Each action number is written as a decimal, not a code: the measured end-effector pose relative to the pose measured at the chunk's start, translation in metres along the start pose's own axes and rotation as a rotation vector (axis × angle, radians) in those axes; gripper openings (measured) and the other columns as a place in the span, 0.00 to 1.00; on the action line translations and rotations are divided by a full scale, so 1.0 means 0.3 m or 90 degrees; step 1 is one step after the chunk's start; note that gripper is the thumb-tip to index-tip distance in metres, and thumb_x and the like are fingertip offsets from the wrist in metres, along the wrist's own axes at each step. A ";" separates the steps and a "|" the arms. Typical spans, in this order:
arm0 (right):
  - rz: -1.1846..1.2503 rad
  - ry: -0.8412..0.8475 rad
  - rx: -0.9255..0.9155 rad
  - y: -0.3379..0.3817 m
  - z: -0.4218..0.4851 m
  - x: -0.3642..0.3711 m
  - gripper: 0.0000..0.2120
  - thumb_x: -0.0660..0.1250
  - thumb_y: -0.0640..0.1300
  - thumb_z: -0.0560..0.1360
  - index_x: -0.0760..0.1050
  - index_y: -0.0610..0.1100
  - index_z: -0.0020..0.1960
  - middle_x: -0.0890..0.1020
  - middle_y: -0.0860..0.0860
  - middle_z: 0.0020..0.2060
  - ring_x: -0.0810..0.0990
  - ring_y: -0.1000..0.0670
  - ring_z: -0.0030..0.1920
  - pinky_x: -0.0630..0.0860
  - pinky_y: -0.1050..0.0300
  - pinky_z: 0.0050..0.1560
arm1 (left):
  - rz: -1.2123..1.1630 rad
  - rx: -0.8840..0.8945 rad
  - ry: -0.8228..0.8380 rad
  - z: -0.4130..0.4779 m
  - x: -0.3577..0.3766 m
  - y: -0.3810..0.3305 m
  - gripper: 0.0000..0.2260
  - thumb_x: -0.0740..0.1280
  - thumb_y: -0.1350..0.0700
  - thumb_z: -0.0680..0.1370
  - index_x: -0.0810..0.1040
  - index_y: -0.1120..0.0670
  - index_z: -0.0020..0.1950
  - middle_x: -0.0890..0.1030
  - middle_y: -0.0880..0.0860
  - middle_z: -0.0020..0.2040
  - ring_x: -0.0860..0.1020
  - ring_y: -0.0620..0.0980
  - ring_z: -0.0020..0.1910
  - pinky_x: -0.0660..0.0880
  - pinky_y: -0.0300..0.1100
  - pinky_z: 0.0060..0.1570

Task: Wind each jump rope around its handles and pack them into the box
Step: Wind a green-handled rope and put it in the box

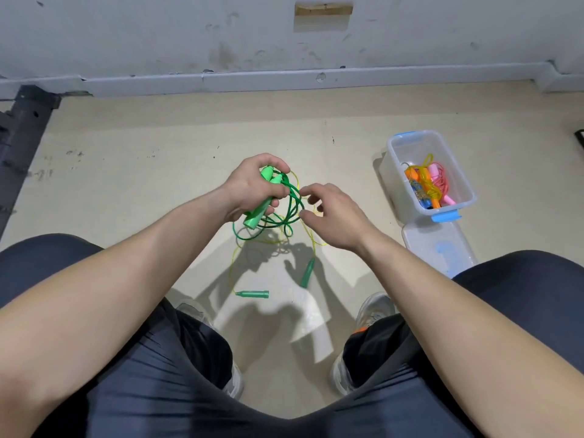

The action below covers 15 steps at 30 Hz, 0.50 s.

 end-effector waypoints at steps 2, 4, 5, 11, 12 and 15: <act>-0.004 -0.010 -0.005 -0.007 0.001 0.020 0.14 0.66 0.51 0.78 0.74 0.51 0.63 0.77 0.52 0.54 0.77 0.50 0.52 0.74 0.51 0.57 | -0.010 0.009 0.019 -0.002 0.013 -0.004 0.15 0.72 0.69 0.75 0.78 0.55 0.57 0.78 0.55 0.36 0.74 0.51 0.27 0.76 0.42 0.28; 0.027 -0.052 -0.011 -0.017 0.009 0.012 0.08 0.68 0.49 0.78 0.75 0.49 0.56 0.79 0.53 0.46 0.78 0.50 0.46 0.76 0.50 0.52 | -0.017 0.017 0.036 -0.005 0.024 -0.008 0.15 0.72 0.69 0.75 0.78 0.56 0.58 0.78 0.56 0.37 0.74 0.51 0.27 0.76 0.42 0.28; 0.050 -0.067 -0.010 -0.020 0.013 0.008 0.05 0.68 0.48 0.78 0.75 0.49 0.52 0.80 0.55 0.41 0.78 0.51 0.42 0.77 0.49 0.49 | -0.016 0.024 0.041 -0.006 0.025 -0.010 0.15 0.72 0.69 0.75 0.78 0.56 0.58 0.78 0.56 0.37 0.74 0.51 0.27 0.76 0.42 0.28; 0.003 -0.038 0.022 -0.047 0.030 0.007 0.05 0.66 0.44 0.78 0.74 0.49 0.44 0.79 0.55 0.37 0.78 0.47 0.44 0.75 0.51 0.45 | 0.057 0.033 0.040 0.016 -0.022 0.030 0.13 0.73 0.68 0.75 0.78 0.55 0.56 0.78 0.57 0.40 0.74 0.50 0.27 0.75 0.43 0.29; -0.026 -0.023 0.045 -0.068 0.027 0.009 0.05 0.66 0.43 0.77 0.73 0.49 0.43 0.78 0.56 0.37 0.78 0.46 0.45 0.75 0.52 0.45 | 0.070 0.025 0.032 0.023 -0.036 0.046 0.13 0.73 0.68 0.75 0.78 0.55 0.56 0.78 0.57 0.40 0.74 0.50 0.27 0.76 0.43 0.29; -0.191 0.062 0.125 -0.150 0.002 0.010 0.08 0.61 0.37 0.73 0.75 0.49 0.43 0.82 0.52 0.44 0.80 0.44 0.50 0.77 0.54 0.46 | 0.078 0.007 -0.046 0.052 -0.118 0.080 0.13 0.72 0.68 0.75 0.78 0.53 0.54 0.78 0.57 0.41 0.74 0.49 0.26 0.76 0.42 0.27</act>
Point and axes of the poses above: each hand's wrist, its own z-axis towards the middle knuckle, its own x-axis out of the palm, y = z × x, the point moved 8 cm from there along z, towards the middle knuckle
